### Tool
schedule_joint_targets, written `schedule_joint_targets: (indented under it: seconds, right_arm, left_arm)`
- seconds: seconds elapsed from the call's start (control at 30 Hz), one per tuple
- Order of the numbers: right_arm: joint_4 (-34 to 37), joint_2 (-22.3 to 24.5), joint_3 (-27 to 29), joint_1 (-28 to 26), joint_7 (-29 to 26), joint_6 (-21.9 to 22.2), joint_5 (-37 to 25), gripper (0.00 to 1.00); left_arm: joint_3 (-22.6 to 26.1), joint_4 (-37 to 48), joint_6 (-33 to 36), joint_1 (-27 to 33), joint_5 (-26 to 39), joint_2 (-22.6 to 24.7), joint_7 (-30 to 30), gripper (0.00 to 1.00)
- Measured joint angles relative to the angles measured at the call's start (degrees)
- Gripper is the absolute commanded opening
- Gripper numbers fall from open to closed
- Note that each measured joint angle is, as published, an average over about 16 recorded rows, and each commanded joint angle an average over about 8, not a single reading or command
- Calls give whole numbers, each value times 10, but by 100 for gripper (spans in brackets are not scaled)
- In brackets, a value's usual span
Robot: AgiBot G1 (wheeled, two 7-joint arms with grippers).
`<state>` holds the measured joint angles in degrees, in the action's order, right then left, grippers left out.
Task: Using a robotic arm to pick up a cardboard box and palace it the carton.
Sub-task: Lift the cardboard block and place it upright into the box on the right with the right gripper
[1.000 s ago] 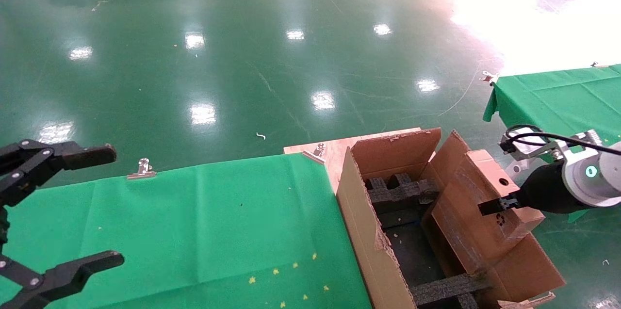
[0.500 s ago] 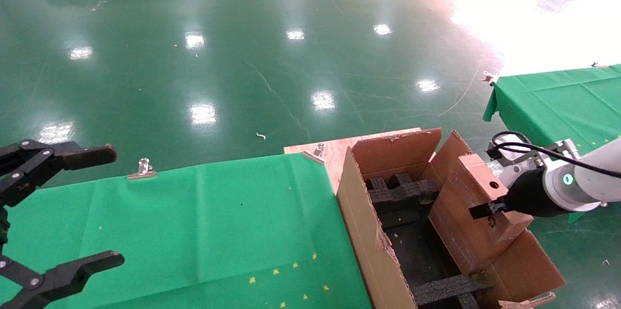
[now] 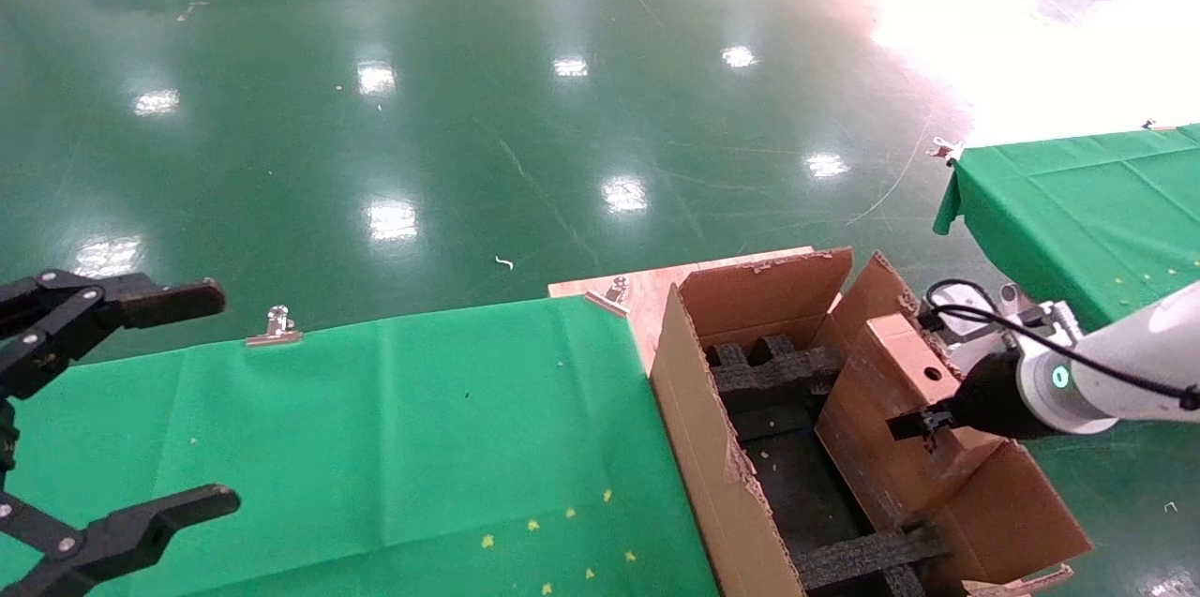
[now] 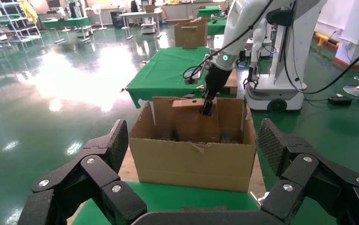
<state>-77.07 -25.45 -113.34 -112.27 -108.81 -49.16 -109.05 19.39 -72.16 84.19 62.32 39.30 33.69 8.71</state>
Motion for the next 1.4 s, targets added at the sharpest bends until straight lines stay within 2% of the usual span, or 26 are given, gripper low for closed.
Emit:
schedule_joint_targets:
  seconds: [0.6, 1.27, 1.3, 1.4]
  right_arm:
    - [26, -32, -17, 65, -24, 59, -24, 0]
    - [96, -67, -28, 124, 24, 102, 25, 1]
    - [99, -69, -28, 126, 27, 103, 28, 6]
    - [106, -71, -28, 130, 35, 106, 36, 44]
  left_arm:
    - [0, 0, 0, 0, 0, 0, 0, 100]
    - [0, 0, 0, 0, 0, 0, 0, 100]
    - [0, 0, 0, 0, 0, 0, 0, 100]
    - [0, 0, 0, 0, 0, 0, 0, 100]
